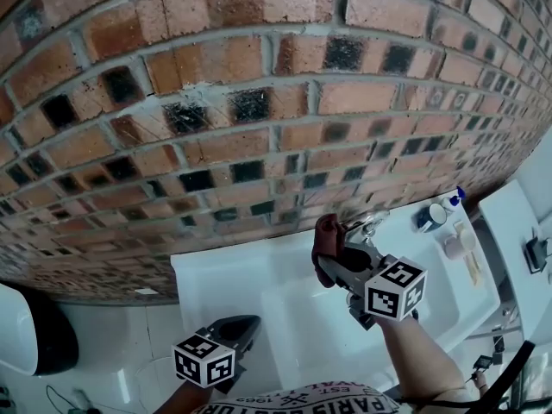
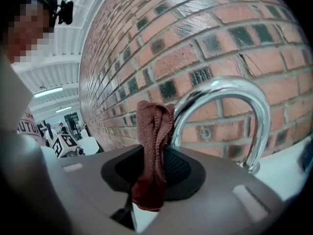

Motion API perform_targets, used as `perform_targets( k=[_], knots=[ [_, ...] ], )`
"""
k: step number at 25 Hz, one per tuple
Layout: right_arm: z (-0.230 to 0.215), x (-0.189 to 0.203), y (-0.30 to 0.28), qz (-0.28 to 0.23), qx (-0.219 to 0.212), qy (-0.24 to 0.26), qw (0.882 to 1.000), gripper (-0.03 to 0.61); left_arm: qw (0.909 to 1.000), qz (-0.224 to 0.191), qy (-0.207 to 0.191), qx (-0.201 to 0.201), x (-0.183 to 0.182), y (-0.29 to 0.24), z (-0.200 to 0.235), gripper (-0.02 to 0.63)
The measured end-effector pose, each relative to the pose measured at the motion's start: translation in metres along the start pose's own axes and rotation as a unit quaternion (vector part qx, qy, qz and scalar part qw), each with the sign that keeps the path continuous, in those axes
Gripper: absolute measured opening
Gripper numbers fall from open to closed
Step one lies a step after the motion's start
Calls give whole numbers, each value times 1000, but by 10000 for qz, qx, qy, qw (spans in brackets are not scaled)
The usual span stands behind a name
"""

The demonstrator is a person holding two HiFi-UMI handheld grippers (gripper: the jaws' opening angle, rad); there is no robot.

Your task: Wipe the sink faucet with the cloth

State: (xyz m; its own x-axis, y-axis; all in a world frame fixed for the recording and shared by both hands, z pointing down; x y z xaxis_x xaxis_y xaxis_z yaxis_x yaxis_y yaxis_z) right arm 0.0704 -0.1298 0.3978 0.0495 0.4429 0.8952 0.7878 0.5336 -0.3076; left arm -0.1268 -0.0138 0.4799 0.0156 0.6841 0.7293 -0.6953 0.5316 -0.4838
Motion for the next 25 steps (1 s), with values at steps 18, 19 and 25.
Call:
perform_targets(
  k=[18, 19, 25],
  knots=[
    [-4, -21, 22, -127, 263, 135, 9995, 95, 9999, -158, 10, 36, -4, 6, -12, 5],
    [-4, -25, 26, -151, 294, 187, 9993, 95, 9998, -175, 4, 33, -5, 7, -13, 5],
    [-16, -47, 54, -296, 582, 405, 9970, 95, 9997, -240, -17, -3, -4, 12, -20, 5]
  ],
)
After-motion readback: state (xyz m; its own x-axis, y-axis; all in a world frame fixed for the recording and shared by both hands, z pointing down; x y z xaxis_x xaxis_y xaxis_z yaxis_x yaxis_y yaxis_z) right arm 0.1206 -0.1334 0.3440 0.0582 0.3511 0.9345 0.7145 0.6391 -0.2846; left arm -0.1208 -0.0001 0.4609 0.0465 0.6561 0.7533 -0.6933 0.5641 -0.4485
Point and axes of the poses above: the fingertips, and each gripper's own axes: y backward along the fingers, z to its left, x out of its underside, the point moved 5 cm from there along y, backward along the fingers, and after that the axes turned 2 degrees about -x, right-handed, at the moved point
